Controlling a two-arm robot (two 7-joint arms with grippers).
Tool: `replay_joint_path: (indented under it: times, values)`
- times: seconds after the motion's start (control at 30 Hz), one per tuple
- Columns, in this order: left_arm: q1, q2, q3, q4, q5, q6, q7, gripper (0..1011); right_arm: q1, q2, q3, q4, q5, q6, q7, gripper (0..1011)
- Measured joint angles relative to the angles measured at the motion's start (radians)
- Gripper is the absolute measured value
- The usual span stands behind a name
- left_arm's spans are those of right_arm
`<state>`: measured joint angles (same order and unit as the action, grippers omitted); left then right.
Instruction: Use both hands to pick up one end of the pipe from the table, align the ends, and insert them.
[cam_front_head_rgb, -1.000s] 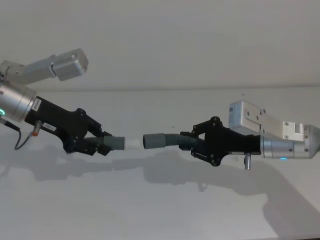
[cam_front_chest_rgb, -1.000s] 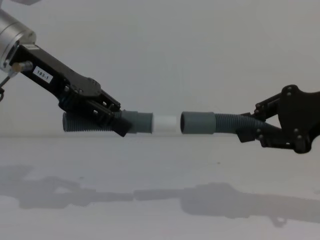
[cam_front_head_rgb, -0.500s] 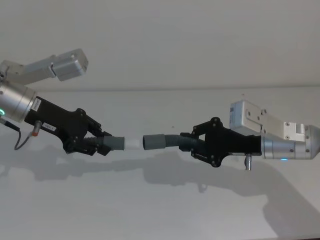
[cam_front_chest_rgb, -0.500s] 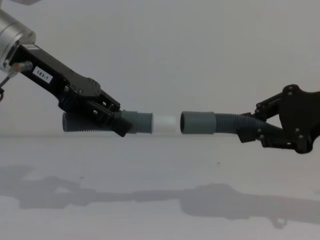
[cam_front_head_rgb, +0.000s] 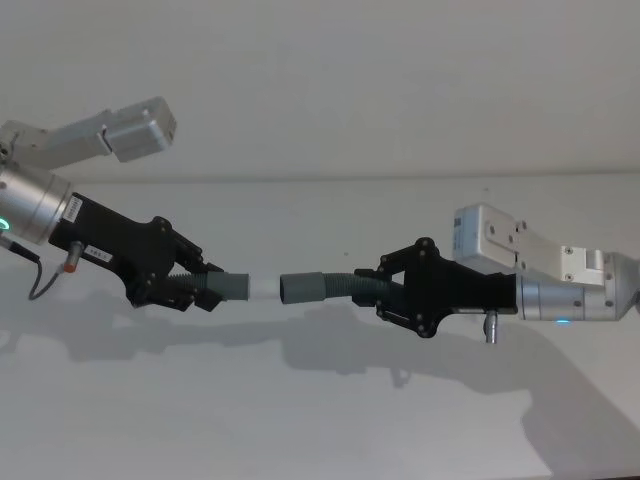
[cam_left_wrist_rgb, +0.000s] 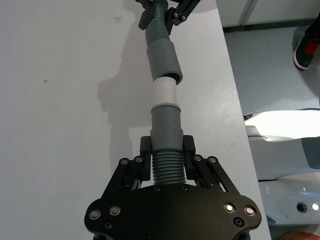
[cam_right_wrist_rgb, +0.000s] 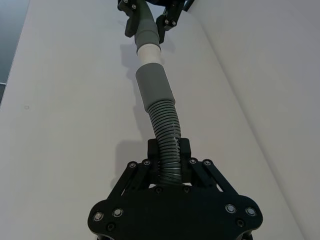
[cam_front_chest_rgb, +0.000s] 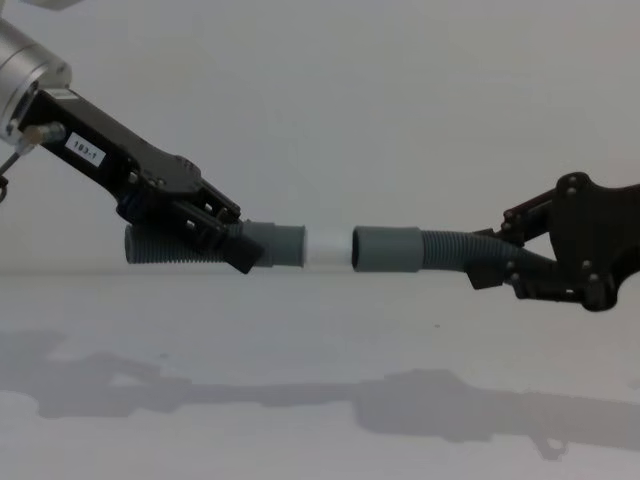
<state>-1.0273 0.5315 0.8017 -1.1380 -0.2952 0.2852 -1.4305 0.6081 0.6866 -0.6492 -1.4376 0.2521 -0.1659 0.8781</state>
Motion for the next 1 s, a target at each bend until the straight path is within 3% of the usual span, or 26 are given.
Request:
replay_joint_path:
  times: [1.0]
  values:
    - [0.000,0.001,0.000,0.000,0.000,0.000,0.000,335,-0.010,-0.018,0.006,0.004,0.001,-0.004,-0.022,213]
